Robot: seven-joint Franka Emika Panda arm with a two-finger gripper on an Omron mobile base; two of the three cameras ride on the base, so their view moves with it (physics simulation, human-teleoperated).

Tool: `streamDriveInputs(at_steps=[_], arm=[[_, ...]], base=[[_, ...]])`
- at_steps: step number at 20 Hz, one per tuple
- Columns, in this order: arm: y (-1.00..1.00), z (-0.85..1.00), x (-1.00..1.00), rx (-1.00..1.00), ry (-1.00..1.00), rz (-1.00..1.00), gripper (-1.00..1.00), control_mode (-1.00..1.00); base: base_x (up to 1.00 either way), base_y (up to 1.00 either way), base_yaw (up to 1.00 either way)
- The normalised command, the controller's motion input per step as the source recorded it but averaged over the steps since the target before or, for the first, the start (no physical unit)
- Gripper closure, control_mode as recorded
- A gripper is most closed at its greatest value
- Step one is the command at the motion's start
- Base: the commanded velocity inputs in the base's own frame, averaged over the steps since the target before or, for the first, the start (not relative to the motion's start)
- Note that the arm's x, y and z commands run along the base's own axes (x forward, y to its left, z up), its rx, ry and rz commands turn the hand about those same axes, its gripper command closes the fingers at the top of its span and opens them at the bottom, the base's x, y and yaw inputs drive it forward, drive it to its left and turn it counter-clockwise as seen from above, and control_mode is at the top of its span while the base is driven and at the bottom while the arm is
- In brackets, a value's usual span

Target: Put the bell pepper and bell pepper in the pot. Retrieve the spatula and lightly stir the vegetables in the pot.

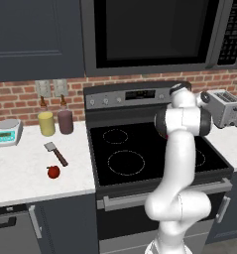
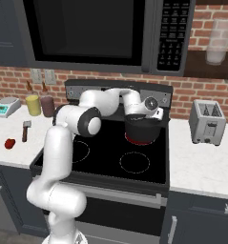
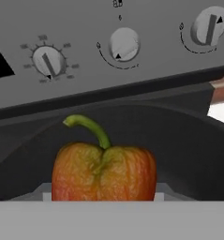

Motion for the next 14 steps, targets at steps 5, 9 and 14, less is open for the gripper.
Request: streamDriveInputs(at_steps=[5,9,14], arm=[[-0.01,-0.13,0.41,0.0,0.03,0.0,1.0,-1.0],[0.0,-0.3,0.24,-0.03,0.08,0.0,1.0,-1.0],[0.0,-0.24,-0.01,-0.05,0.07,0.0,1.0,-1.0]], base=[[0.0,0.0,0.0],[0.0,0.0,0.0],[0.0,0.0,0.0]])
